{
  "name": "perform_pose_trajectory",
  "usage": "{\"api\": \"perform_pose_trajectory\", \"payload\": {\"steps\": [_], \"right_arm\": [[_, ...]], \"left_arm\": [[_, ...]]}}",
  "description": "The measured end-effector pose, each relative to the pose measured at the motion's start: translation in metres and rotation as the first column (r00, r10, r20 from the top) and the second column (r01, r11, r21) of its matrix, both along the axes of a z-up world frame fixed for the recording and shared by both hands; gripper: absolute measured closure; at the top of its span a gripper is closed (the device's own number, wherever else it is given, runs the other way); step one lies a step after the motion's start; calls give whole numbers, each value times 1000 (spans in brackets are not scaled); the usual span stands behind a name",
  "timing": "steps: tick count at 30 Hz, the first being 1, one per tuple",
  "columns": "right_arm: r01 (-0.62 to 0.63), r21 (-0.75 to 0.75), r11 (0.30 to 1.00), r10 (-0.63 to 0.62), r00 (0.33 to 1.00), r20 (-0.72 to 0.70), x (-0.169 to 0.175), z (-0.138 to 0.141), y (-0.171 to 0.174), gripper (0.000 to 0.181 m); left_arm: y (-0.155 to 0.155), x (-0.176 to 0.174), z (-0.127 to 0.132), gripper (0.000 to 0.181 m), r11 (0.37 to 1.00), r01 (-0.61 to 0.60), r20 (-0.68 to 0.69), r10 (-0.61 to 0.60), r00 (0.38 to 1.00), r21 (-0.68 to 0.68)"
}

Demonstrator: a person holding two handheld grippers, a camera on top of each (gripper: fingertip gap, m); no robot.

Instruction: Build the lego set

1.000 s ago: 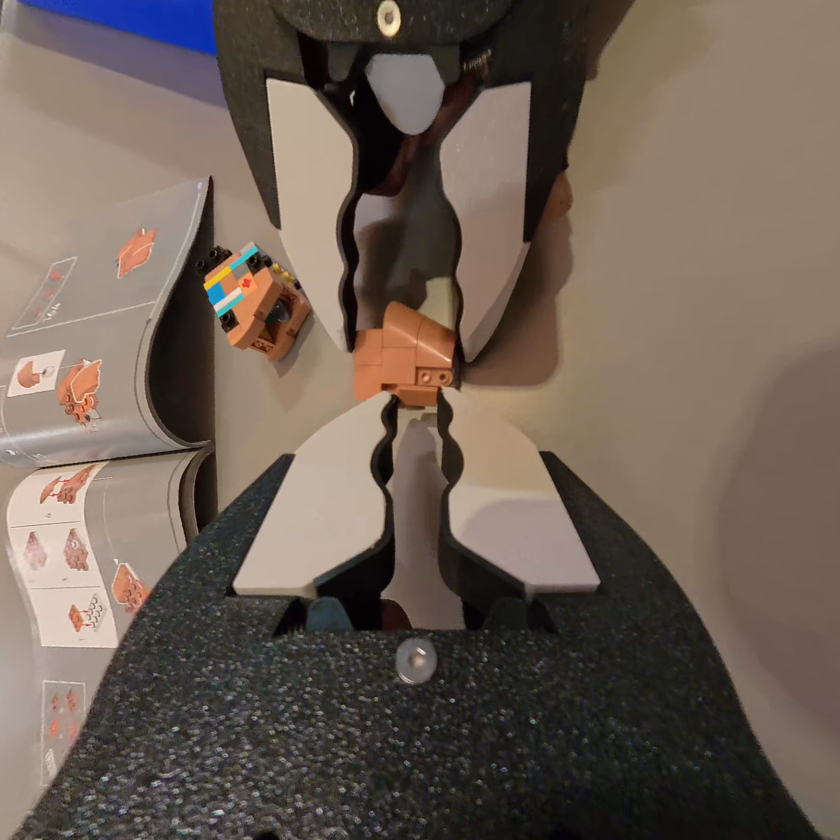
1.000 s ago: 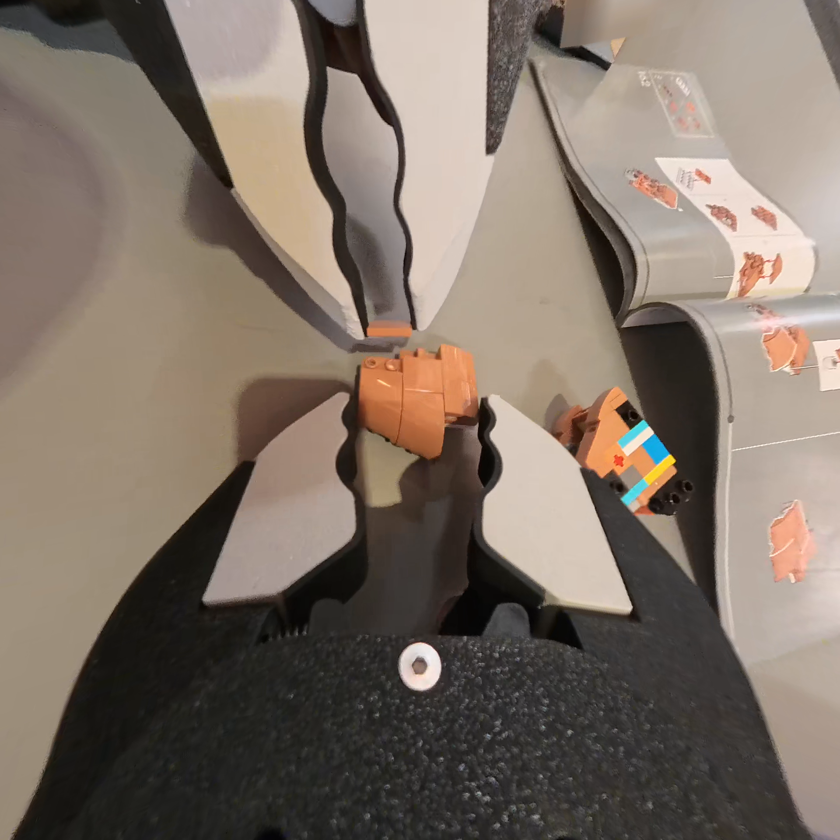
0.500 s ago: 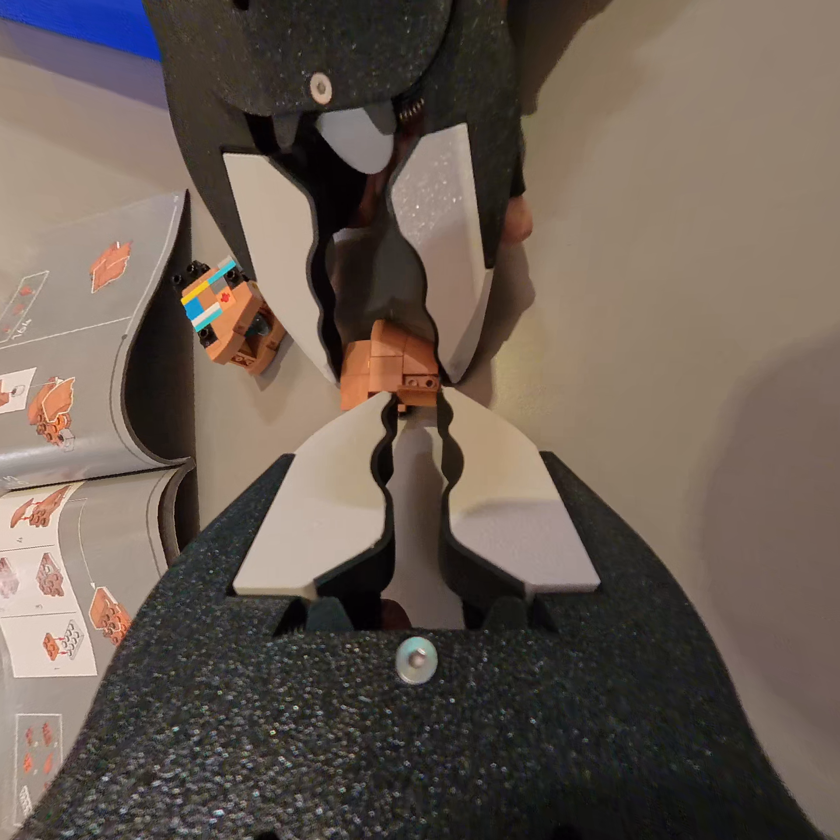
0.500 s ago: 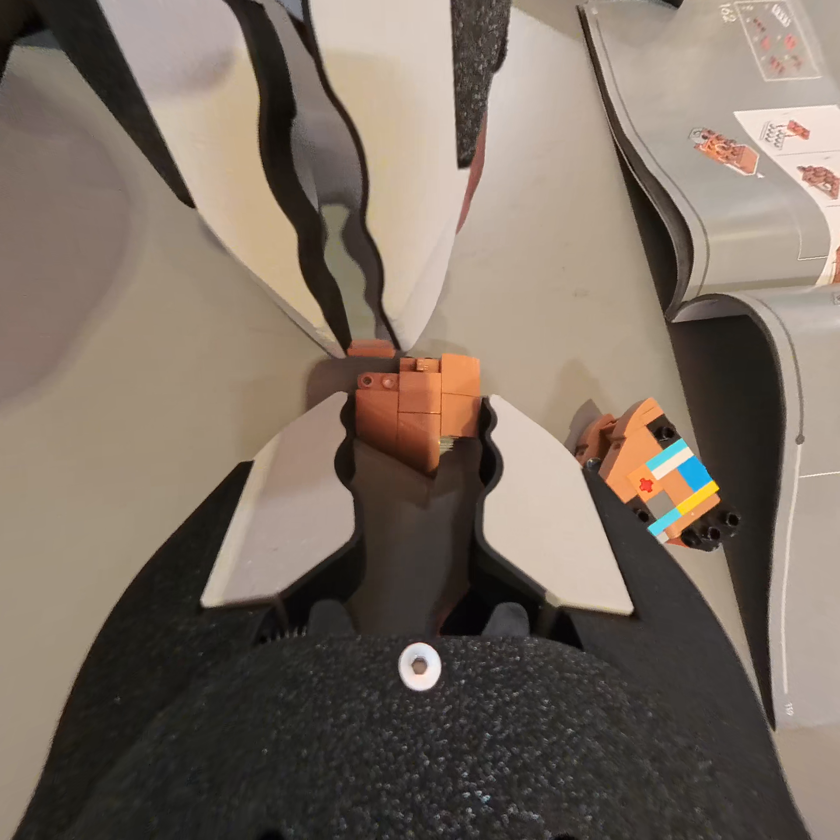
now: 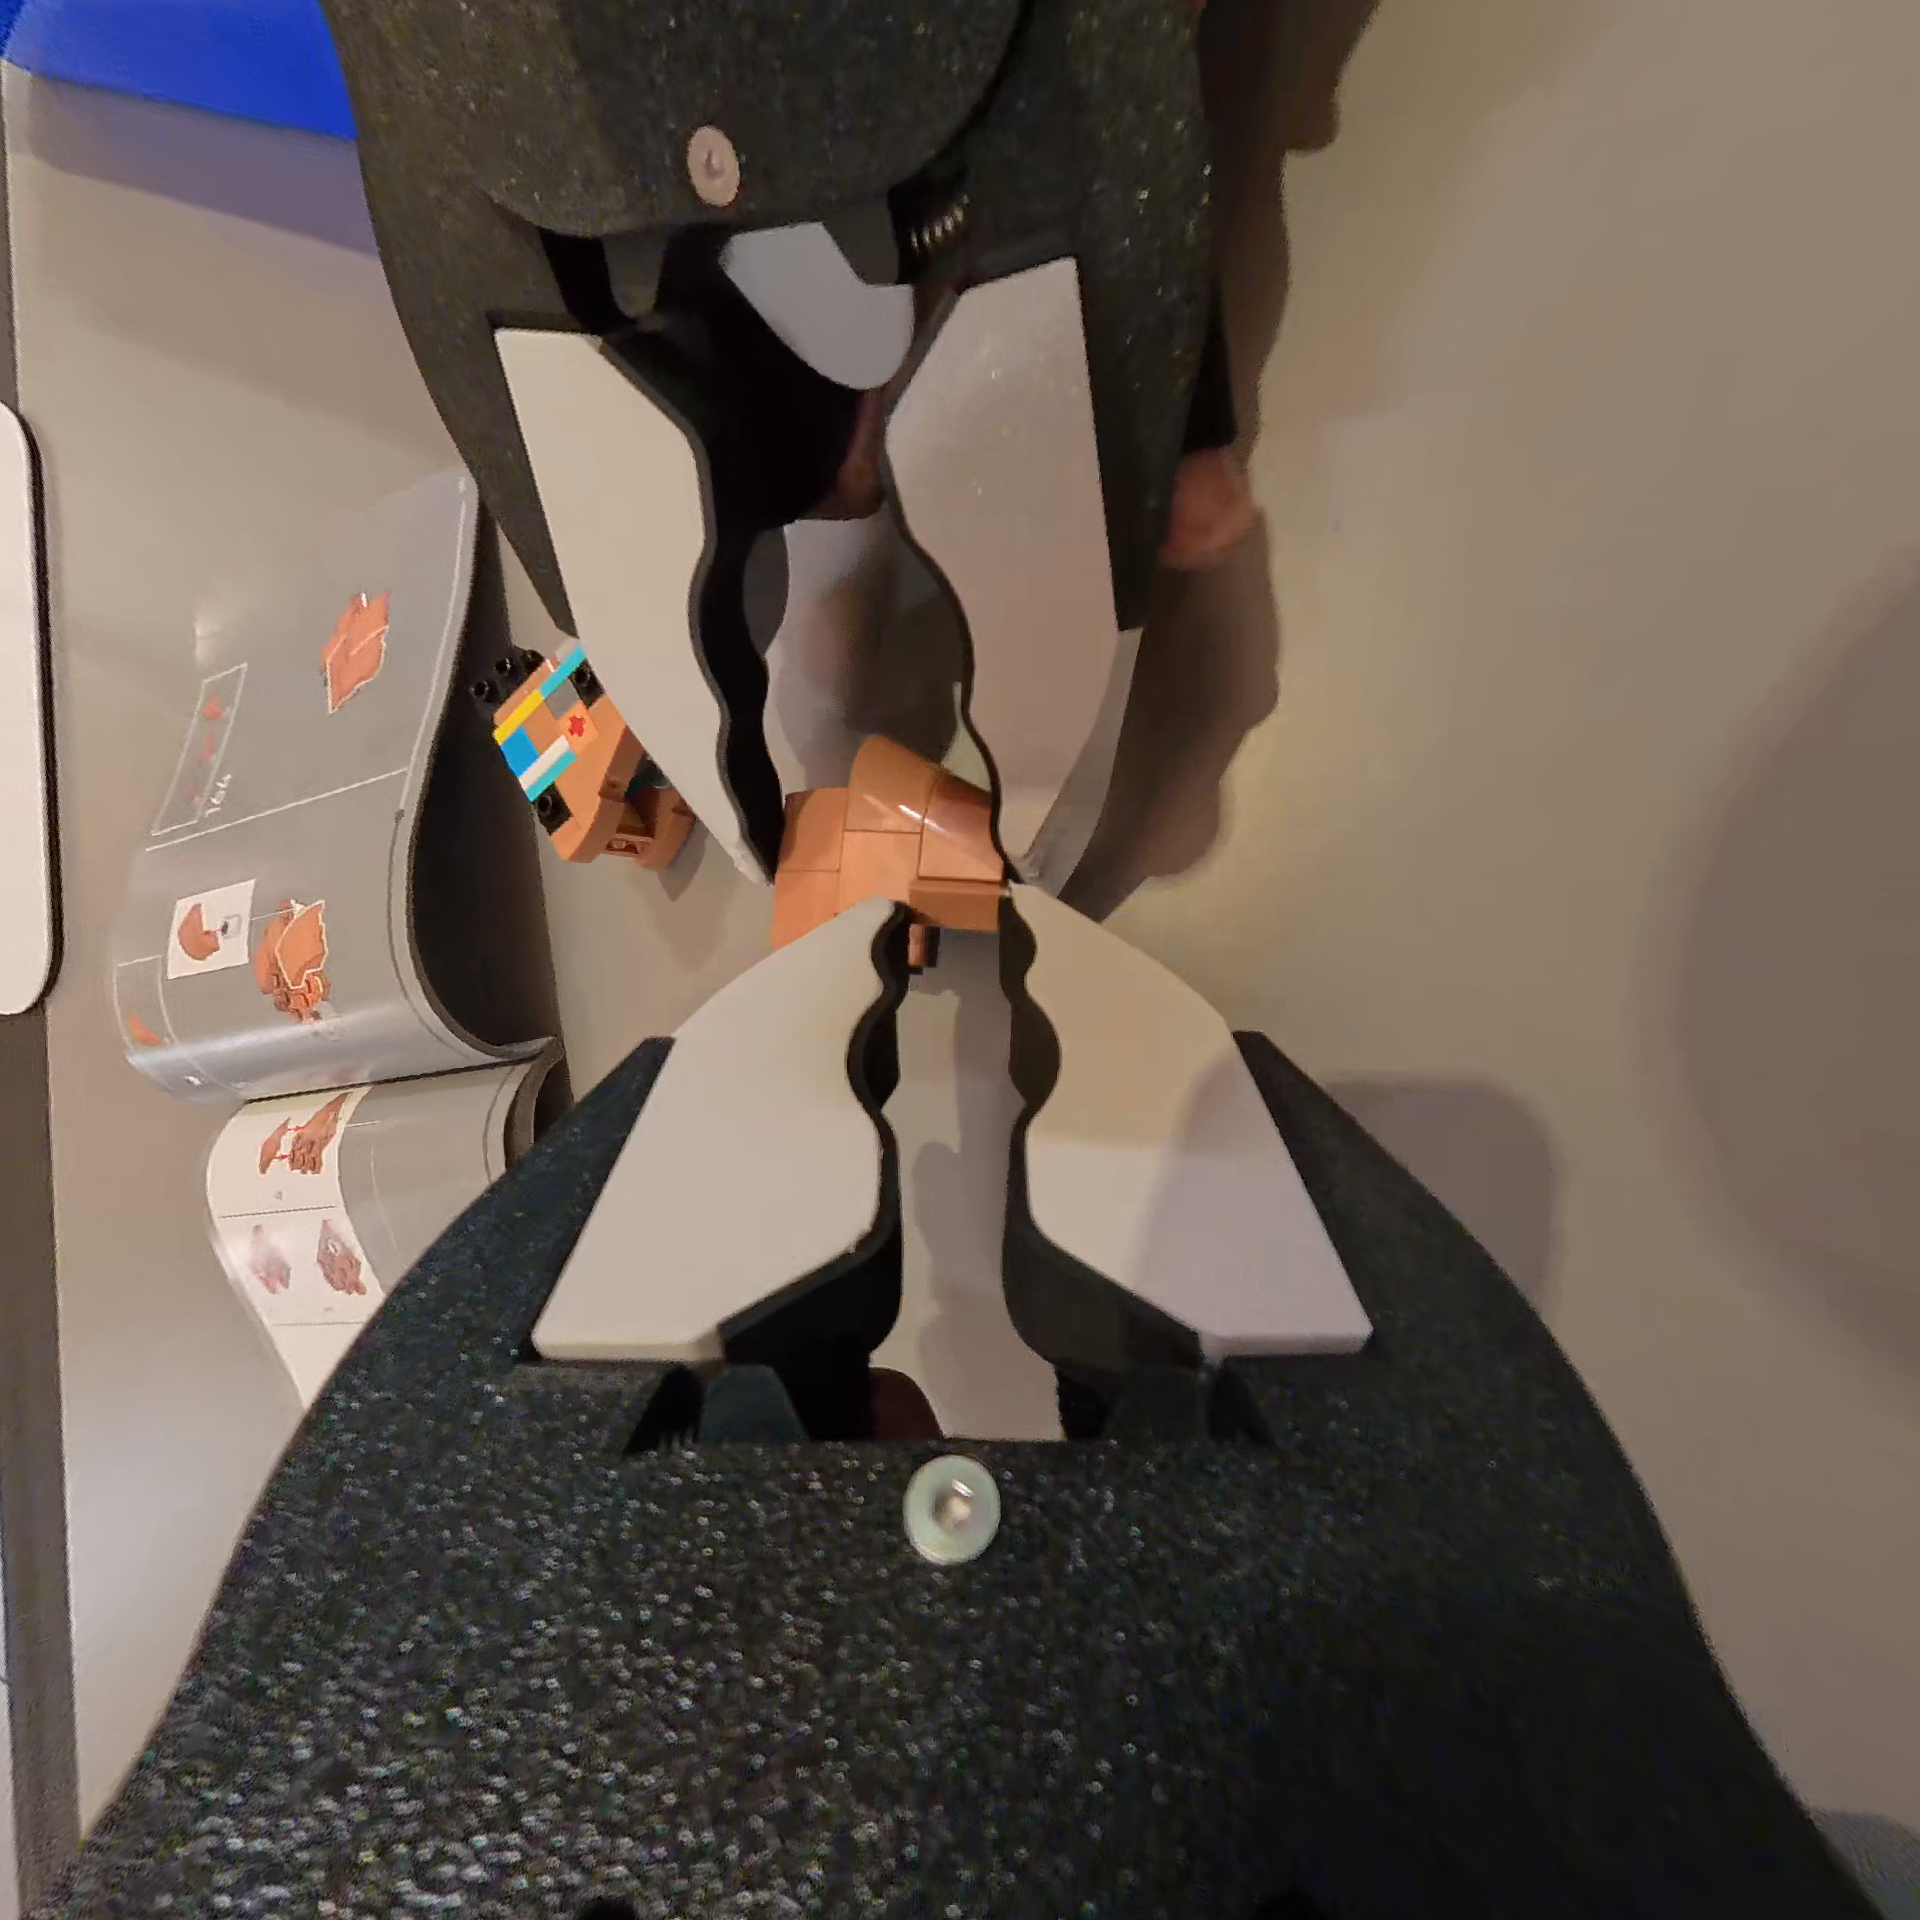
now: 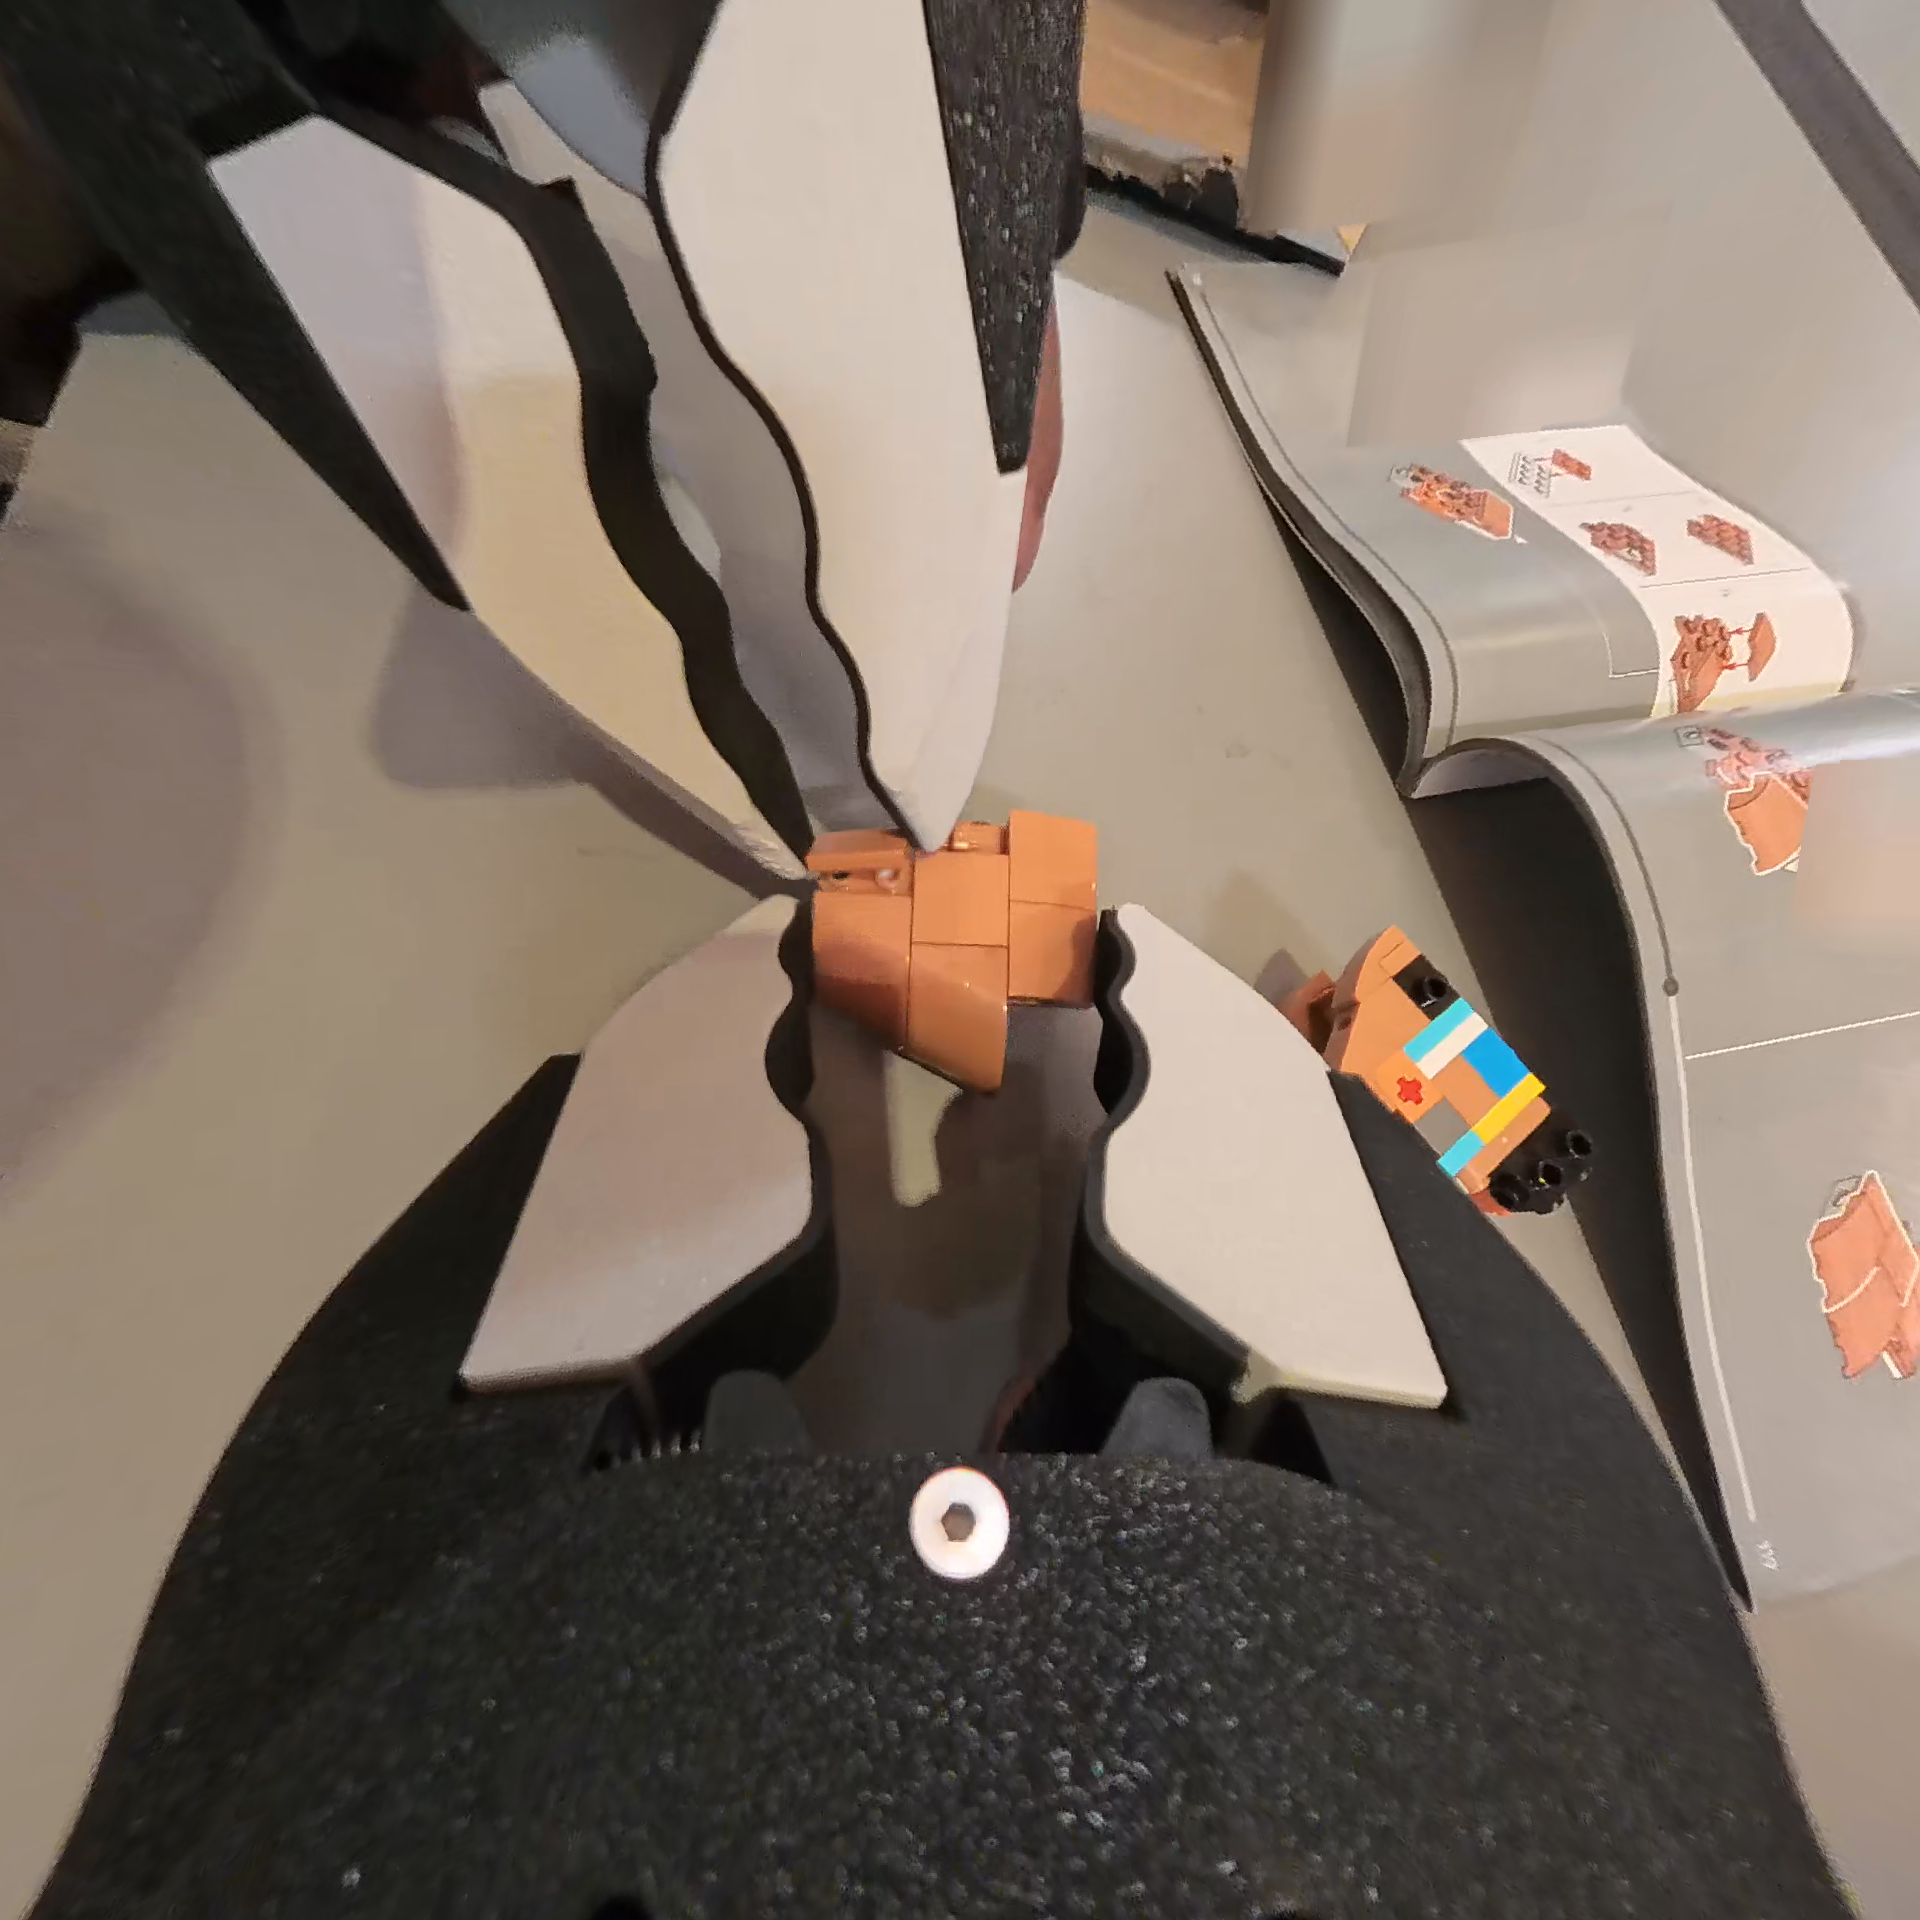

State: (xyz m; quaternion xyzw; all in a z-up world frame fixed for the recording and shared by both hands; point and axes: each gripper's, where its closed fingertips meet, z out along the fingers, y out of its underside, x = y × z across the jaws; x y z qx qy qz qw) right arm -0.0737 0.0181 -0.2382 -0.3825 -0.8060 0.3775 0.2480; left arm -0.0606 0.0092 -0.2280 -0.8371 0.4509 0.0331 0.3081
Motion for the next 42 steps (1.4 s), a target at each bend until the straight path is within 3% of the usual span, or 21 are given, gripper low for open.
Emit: {"api": "perform_pose_trajectory", "payload": {"steps": [22, 29, 36, 42], "right_arm": [[-7, -68, 998, 5, 1000, -30, 1, 9, 0, 130], [-12, -92, 996, 10, 1000, -28, 1, 11, 0, 130], [-17, -90, 996, 15, 1000, -20, 3, 10, 1, 129], [13, -59, 998, -12, 1000, 15, 5, 4, 10, 129]], "left_arm": [[2, -1, 6, 161, 999, 7, -26, -6, 1000, 40], [-5, 14, 18, 160, 983, 145, 30, -149, 988, 113], [-4, 3, 16, 158, 990, 102, 105, -112, 988, 100], [-11, -36, -1, 158, 999, -49, 164, 50, 985, -12]]}}
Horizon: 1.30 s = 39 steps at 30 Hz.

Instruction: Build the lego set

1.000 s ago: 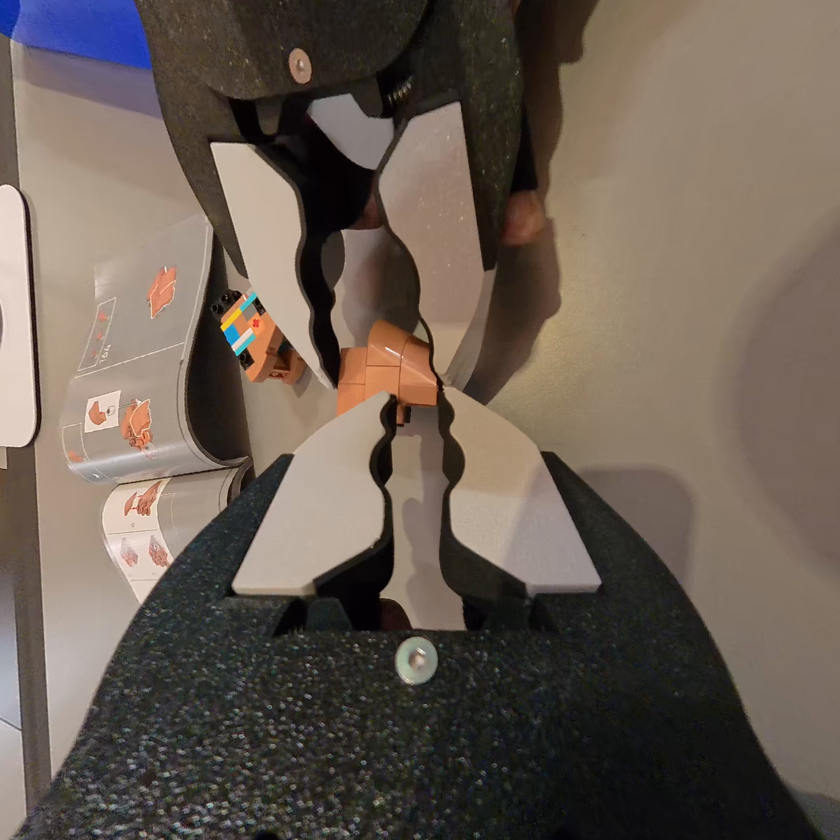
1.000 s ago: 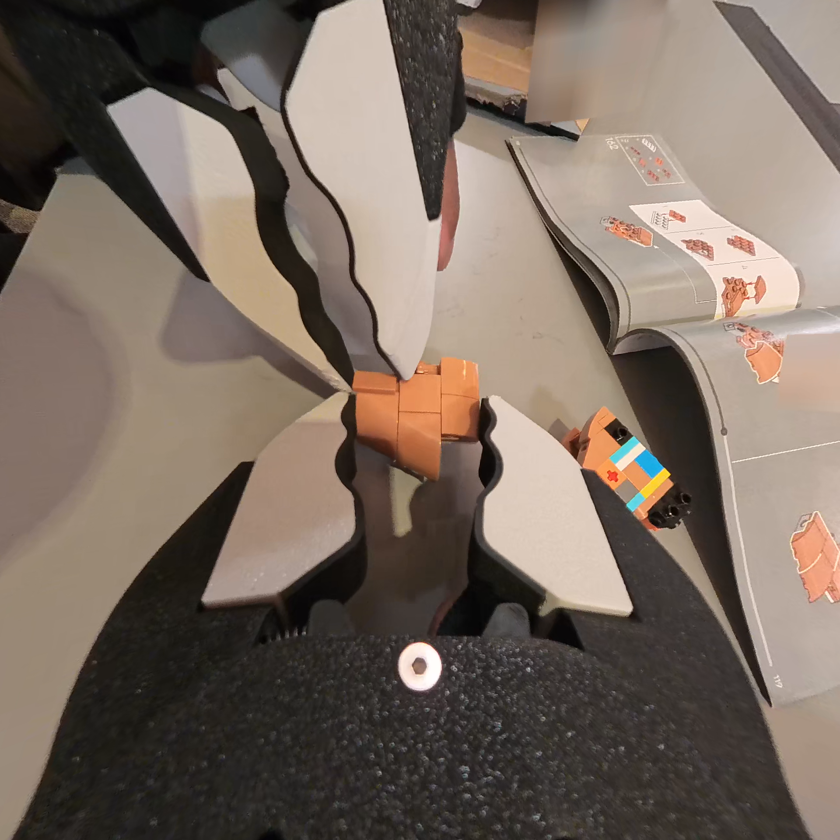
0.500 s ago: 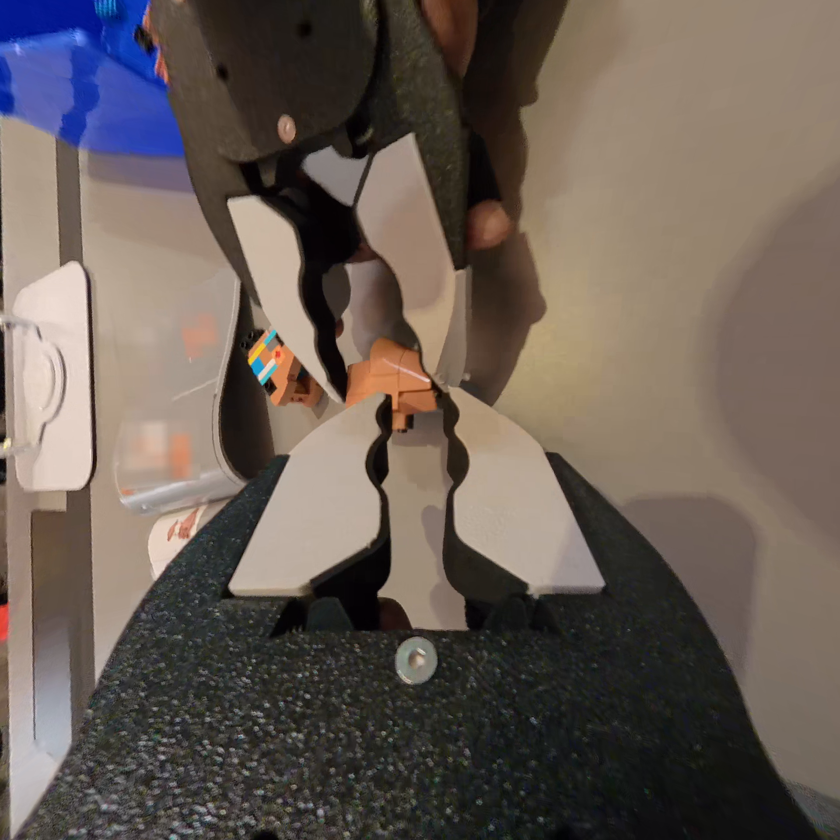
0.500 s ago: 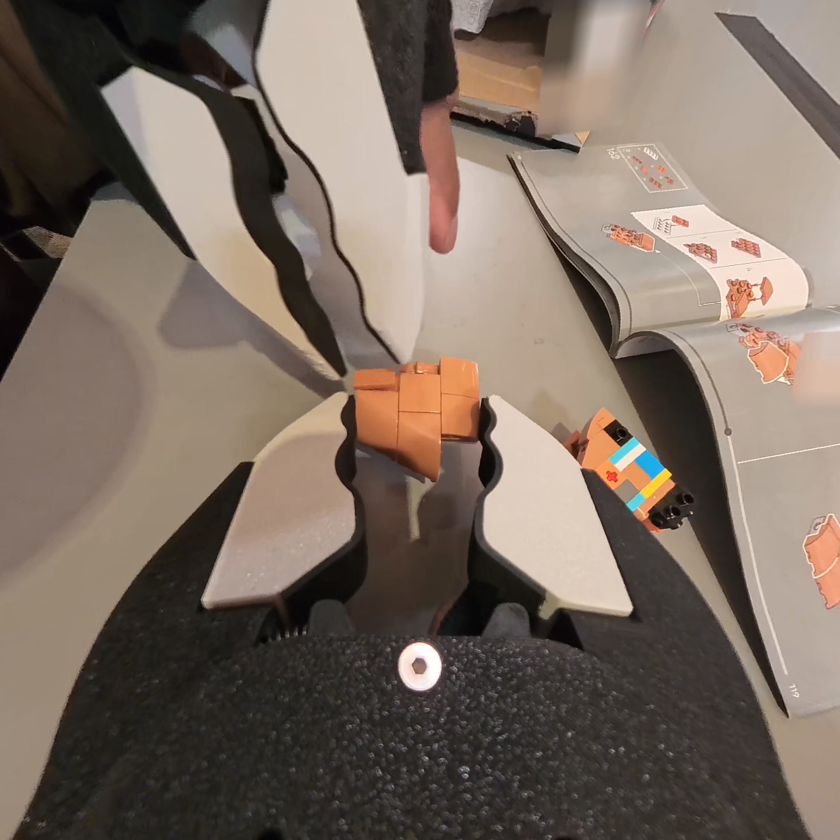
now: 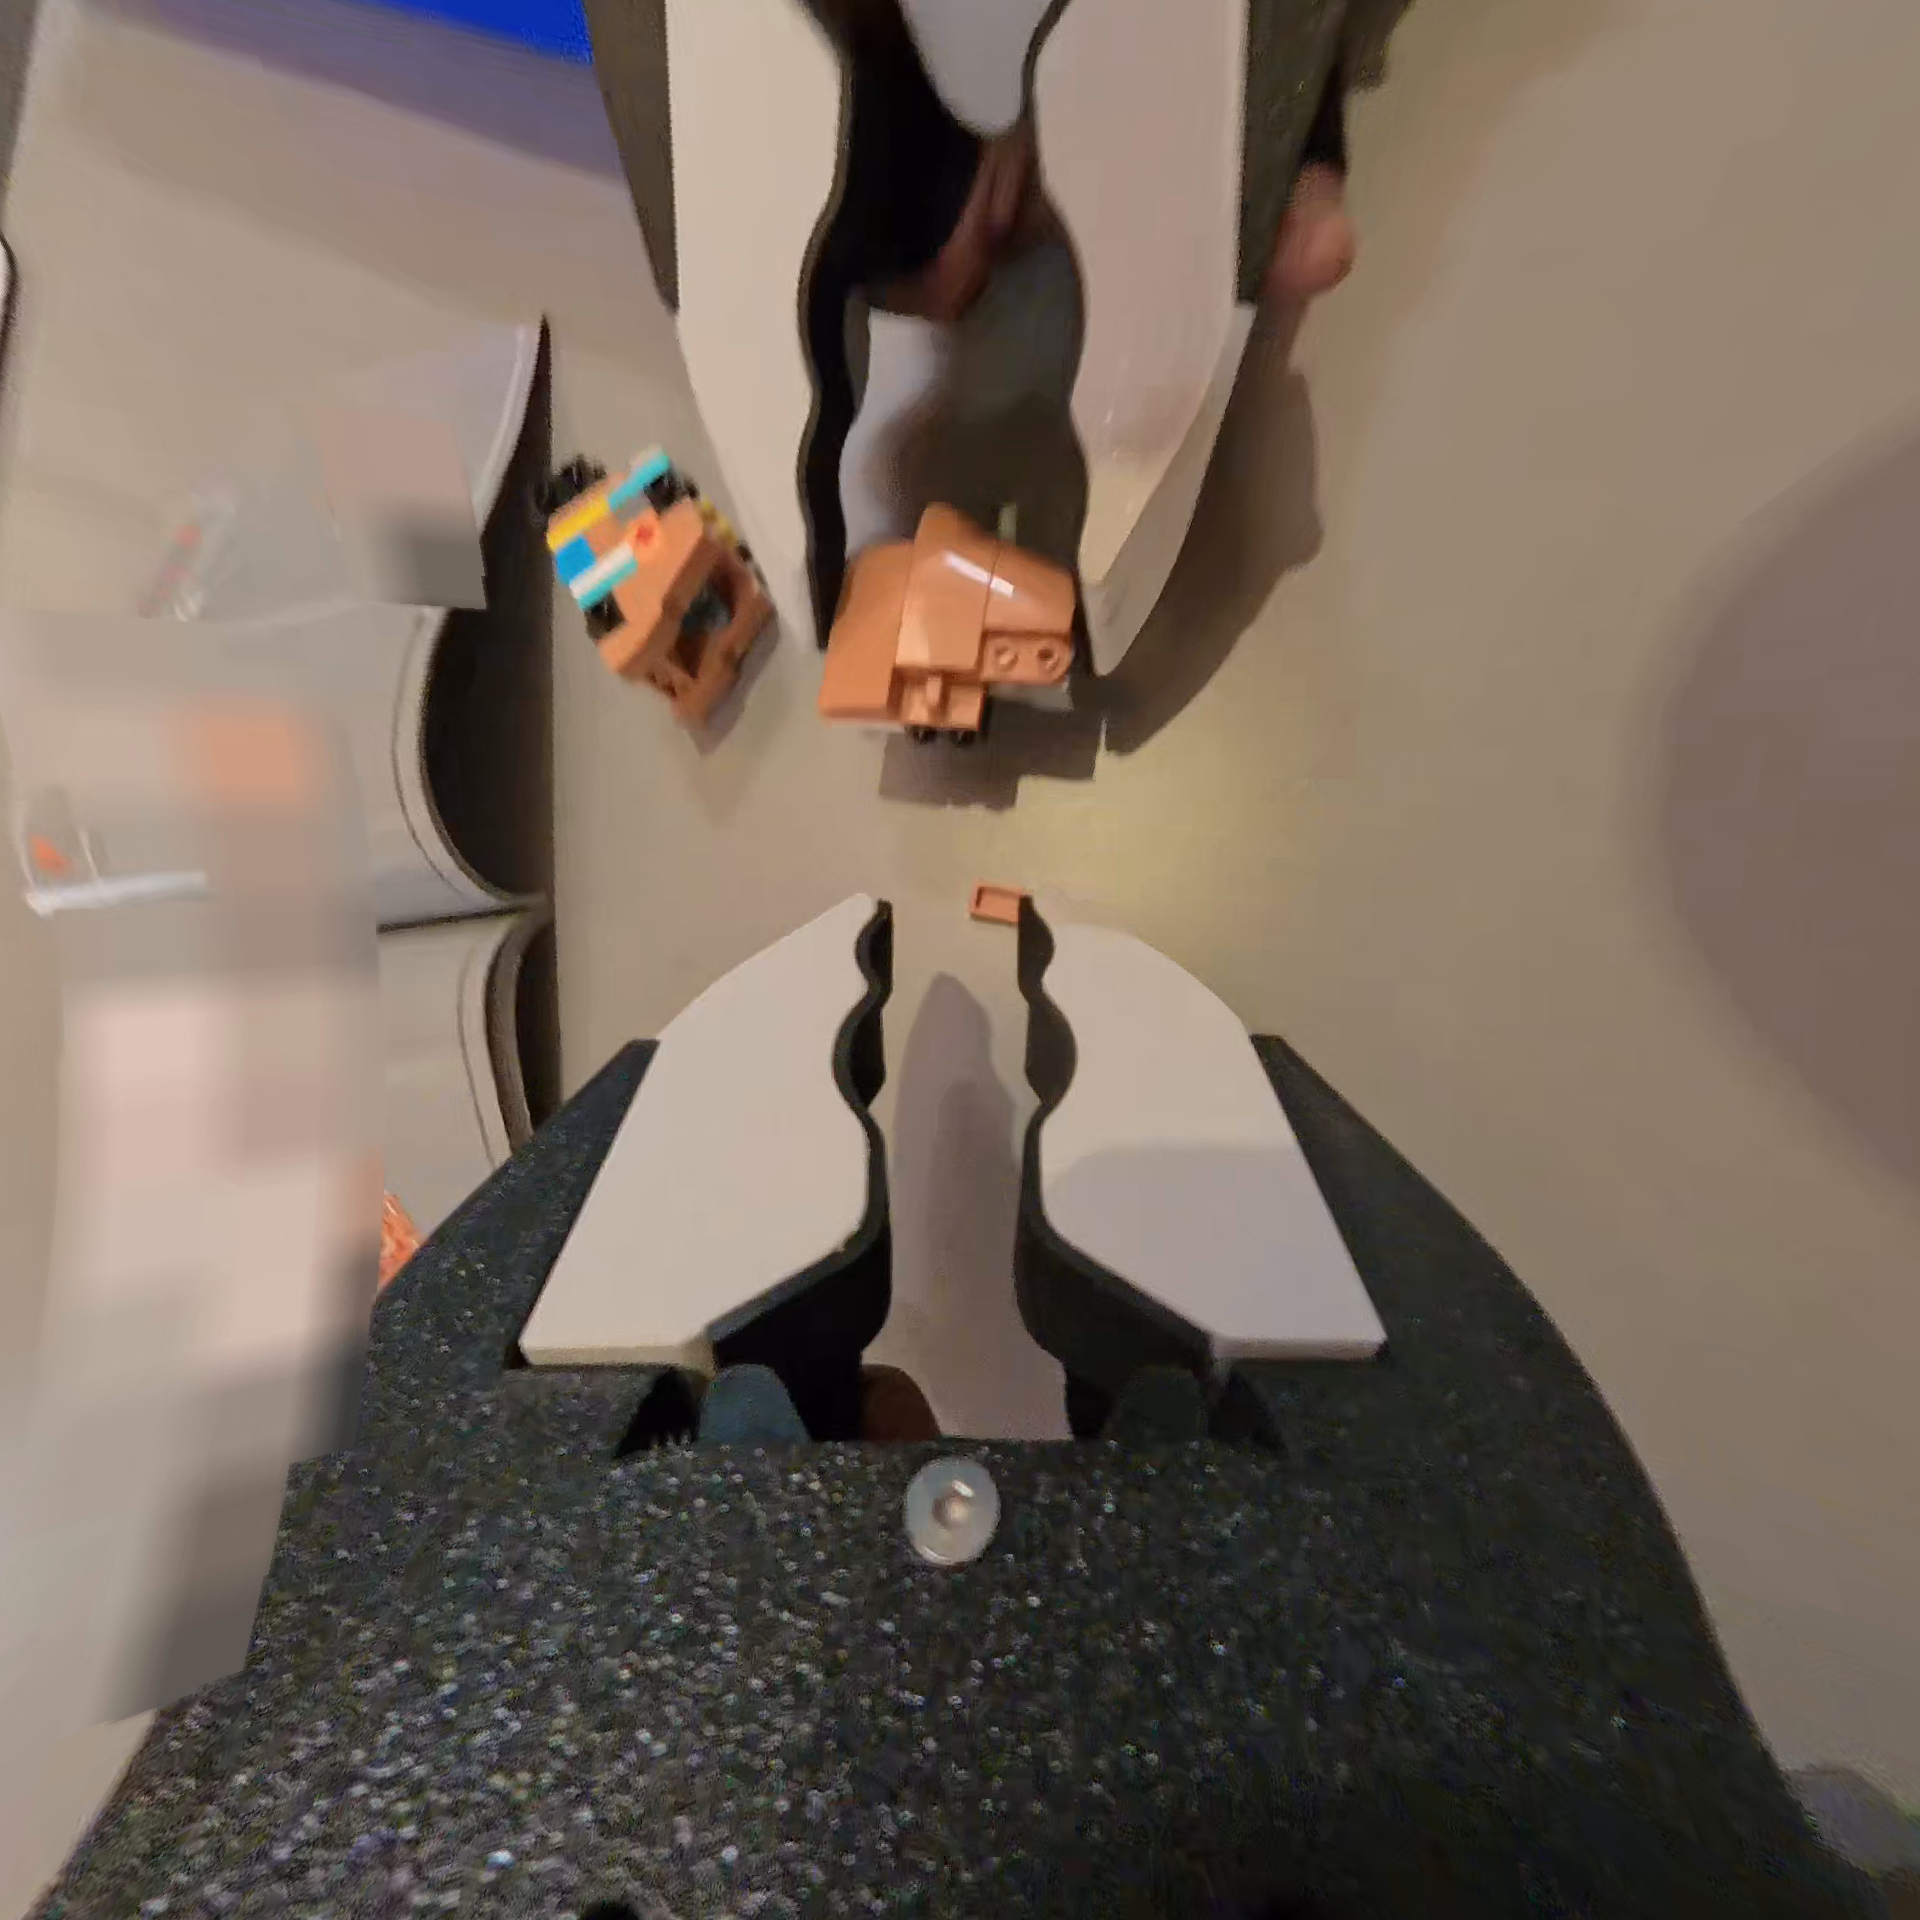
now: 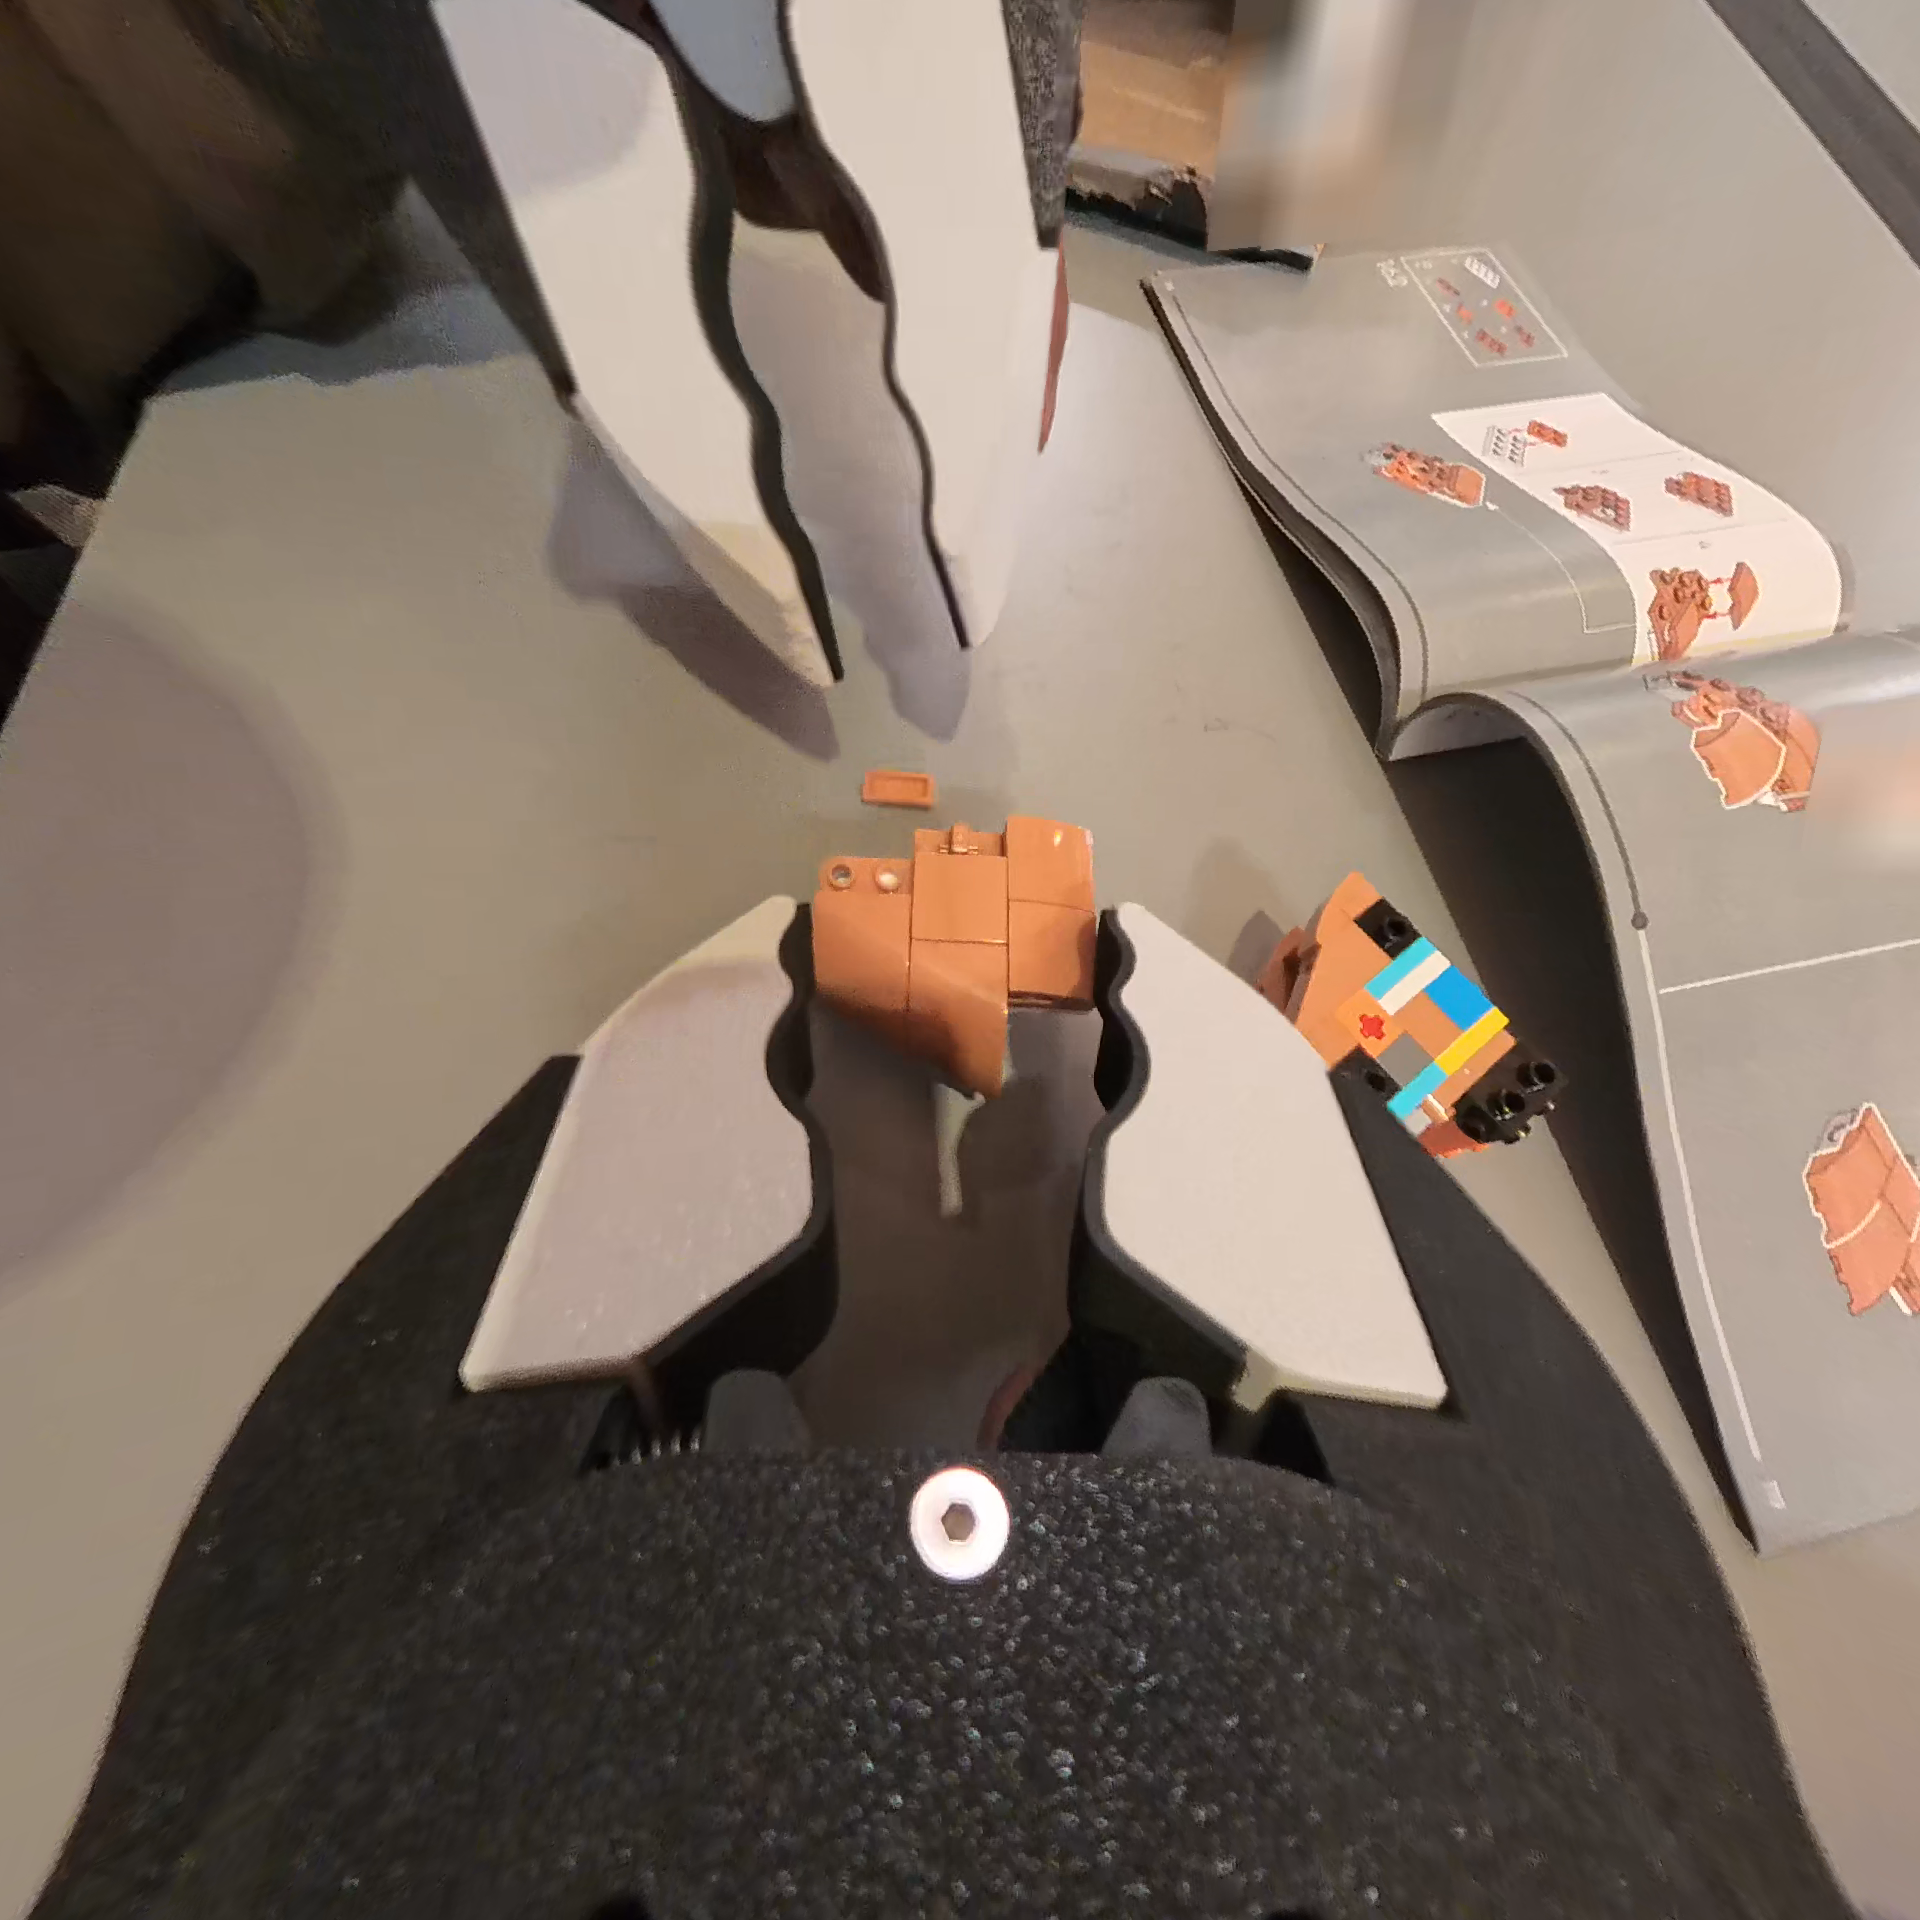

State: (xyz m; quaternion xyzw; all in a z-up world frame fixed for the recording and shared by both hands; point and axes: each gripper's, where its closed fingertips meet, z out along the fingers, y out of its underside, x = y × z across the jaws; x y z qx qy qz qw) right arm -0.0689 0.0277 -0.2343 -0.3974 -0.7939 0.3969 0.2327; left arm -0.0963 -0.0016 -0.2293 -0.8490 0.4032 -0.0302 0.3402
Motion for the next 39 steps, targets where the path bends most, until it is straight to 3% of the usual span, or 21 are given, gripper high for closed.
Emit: {"api": "perform_pose_trajectory", "payload": {"steps": [6, 13, 19, 24, 26, 31, 36, 39], "right_arm": [[0, 41, 999, -2, 999, 41, 1, -8, 1, 129], [-27, 87, 996, 16, 991, 131, 6, -23, 0, 129], [-34, 83, 996, 22, 990, 138, 7, -23, 0, 129], [-13, 83, 996, 15, 1000, -16, 3, -6, 4, 126], [20, 93, 995, -5, 987, -162, -2, 10, 10, 127], [130, 177, 976, -22, 860, -509, -5, 52, 24, 139], [201, 270, 942, 24, 761, -648, -3, 70, 20, 148], [237, 313, 920, 51, 718, -694, -2, 76, 16, 154]], "left_arm": [[-3, -3, -25, 158, 996, -14, -14, 13, 1000, -92], [4, 5, -31, 156, 995, 4, 27, -2, 1000, -97], [2, 10, -31, 165, 991, 14, 134, 3, 991, -130], [16, 17, -10, 165, 996, -51, 333, 74, 940, -77], [26, 21, 13, 165, 996, -93, 479, 88, 873, -14], [41, 27, 60, 166, 985, -174, 816, 104, 569, -5], [48, 35, 79, 166, 985, -143, 958, 129, 255, -95], [52, 37, 80, 166, 982, -115, 978, 164, 128, -149]]}}
